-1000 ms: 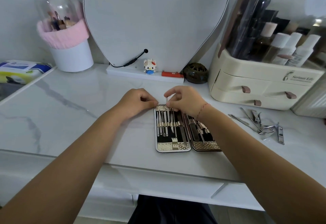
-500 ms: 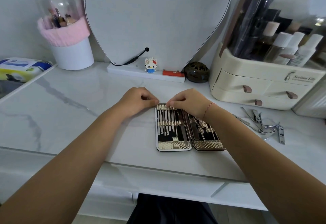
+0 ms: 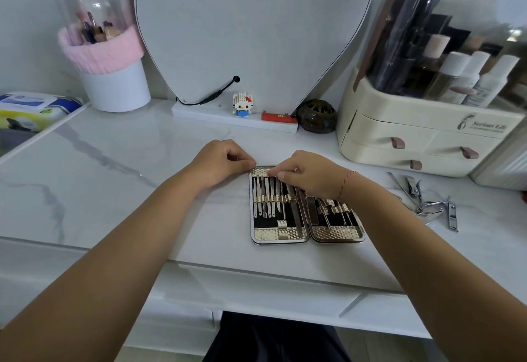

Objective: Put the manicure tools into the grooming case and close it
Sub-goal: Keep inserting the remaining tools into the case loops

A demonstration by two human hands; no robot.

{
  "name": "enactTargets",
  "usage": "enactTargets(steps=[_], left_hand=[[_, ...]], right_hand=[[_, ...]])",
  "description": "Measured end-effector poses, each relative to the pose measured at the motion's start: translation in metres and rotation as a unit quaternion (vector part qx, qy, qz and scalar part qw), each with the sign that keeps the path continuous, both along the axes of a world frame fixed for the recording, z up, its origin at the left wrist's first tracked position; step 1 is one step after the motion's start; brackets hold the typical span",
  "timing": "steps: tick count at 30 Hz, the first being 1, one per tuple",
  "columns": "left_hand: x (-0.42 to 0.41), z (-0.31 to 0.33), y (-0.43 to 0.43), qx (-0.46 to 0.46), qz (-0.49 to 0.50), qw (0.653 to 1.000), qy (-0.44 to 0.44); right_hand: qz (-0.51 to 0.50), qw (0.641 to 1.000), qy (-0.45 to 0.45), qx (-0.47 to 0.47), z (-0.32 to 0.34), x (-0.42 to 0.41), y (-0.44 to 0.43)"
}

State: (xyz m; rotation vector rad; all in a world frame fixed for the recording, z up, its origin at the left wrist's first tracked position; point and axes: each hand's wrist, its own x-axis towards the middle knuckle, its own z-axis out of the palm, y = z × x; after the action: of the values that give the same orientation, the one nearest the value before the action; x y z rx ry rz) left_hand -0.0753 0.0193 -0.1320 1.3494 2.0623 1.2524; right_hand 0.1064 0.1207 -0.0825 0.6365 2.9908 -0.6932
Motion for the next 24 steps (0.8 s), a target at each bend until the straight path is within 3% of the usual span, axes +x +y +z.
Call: enactTargets(steps=[10, 17, 21, 24], left_hand=[[0.001, 0.003, -0.001, -0.006, -0.003, 1.0, 0.003], [0.002, 0.001, -0.001, 0.002, -0.001, 1.0, -0.007], [0.001, -0.001, -0.001, 0.009, 0.002, 1.0, -0.02], [0.001, -0.002, -0.001, 0.015, -0.001, 0.999, -0.029]], right_hand=[[0.006, 1.0, -0.005, 0.007, -0.001, 0.004, -0.002], [-0.007, 0.996, 0.069, -0.054, -0.002, 0.011, 0.002], [-0.095, 0.978, 0.169, -0.072, -0.004, 0.033, 0.021], [-0.177, 0.969, 0.174, -0.02, -0.003, 0.066, 0.044]])
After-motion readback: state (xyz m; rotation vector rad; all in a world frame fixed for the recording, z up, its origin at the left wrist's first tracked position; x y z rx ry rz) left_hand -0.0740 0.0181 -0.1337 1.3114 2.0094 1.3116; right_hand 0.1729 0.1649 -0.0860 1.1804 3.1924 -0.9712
